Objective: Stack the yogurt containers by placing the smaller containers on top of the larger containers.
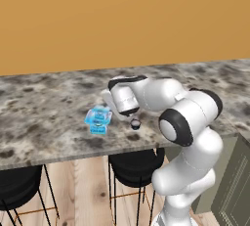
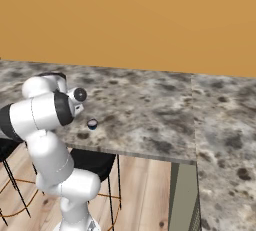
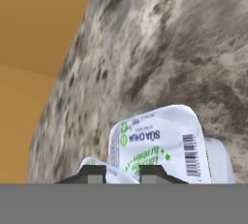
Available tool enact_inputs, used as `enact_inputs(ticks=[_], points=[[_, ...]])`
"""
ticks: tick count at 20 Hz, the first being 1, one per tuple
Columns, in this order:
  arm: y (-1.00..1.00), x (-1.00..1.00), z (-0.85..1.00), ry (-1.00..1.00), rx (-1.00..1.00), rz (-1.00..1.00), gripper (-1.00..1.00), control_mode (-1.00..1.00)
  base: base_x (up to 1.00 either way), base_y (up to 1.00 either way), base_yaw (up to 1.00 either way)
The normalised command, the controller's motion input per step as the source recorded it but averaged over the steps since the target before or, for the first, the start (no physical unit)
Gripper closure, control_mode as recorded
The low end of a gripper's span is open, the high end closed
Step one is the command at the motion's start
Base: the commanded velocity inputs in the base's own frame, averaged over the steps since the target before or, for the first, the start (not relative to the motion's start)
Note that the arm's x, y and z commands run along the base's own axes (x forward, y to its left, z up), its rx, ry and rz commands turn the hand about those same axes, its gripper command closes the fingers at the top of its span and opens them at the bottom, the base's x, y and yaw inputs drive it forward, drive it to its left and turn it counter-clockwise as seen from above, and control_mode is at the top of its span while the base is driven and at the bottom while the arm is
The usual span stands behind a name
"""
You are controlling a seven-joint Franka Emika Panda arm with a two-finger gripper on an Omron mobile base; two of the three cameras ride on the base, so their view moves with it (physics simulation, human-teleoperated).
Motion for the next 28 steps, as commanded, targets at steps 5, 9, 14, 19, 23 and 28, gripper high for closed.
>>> enact_inputs(ticks=[5,9,14,19,23,28], points=[[0.01,0.31,-0.12,0.0,0.0,0.0,1.0,-1.0,0.0,0.0,0.0],[0.03,0.21,-0.11,0.0,0.0,0.0,1.0,-1.0,0.0,0.0,0.0],[0.13,0.0,-0.02,0.0,0.0,0.0,-1.0,-1.0,0.0,0.0,0.0],[0.0,-0.04,0.0,-0.02,0.0,0.0,-1.0,-1.0,0.0,0.0,0.0],[0.0,-0.19,0.0,-0.05,0.0,0.0,-1.0,-1.0,0.0,0.0,0.0],[-0.18,-0.25,0.01,-0.08,0.0,0.0,-1.0,-1.0,0.0,0.0,0.0]])
